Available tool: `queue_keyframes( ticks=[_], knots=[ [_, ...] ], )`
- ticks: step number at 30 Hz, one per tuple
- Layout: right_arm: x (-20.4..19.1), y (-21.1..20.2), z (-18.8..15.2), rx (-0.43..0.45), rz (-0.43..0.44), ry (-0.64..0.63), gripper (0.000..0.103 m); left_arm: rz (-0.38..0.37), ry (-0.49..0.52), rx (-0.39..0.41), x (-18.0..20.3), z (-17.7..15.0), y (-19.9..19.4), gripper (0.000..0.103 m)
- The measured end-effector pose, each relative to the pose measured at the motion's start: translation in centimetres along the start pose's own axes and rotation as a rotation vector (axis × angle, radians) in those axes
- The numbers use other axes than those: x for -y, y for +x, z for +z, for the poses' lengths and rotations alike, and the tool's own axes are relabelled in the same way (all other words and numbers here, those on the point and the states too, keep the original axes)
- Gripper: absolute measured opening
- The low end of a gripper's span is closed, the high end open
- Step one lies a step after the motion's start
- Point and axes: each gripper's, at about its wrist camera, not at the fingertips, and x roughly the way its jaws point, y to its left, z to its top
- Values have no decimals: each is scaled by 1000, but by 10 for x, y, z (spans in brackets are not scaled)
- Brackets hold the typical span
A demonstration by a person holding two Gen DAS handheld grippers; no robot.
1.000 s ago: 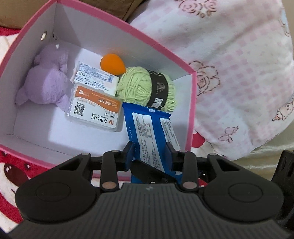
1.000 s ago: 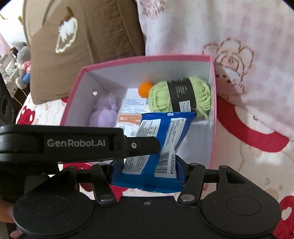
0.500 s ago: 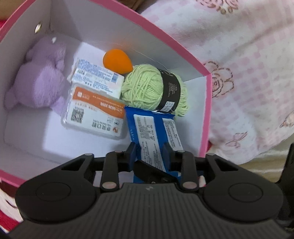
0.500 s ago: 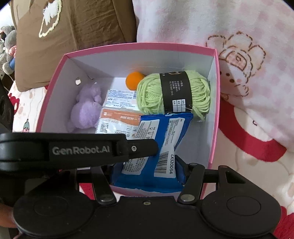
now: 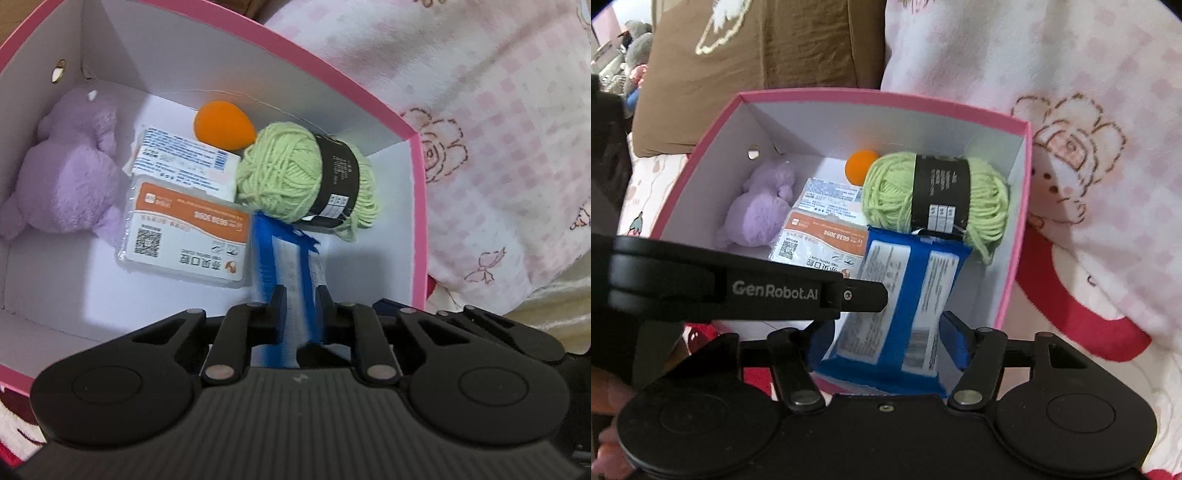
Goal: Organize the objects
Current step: 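Lower the blue packet into the box beside the yarn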
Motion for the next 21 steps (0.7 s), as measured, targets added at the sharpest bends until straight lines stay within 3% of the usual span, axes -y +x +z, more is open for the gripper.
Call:
queue_keyframes(
  ticks=[4, 7, 9, 13, 16, 21],
  knots=[
    [4, -10, -9, 39, 22, -22, 69, -11, 17, 8, 2, -3, 1, 14],
    [5, -13, -18, 72, 2, -57, 55, 27, 46, 15, 2, -6, 1, 14],
    [6, -17, -24, 97, 11, -58, 52, 65, 72, 20, 2, -11, -1, 14],
    [9, -27, -40, 164, 43, -55, 52, 99, 97, 8, 0, -10, 5, 14],
    [10, -35, -51, 213, 66, -61, 52, 114, 109, -7, 3, -7, 14, 8],
    [10, -45, -59, 277, 76, -77, 52, 194, 120, -38, 13, -4, 35, 7]
  ],
)
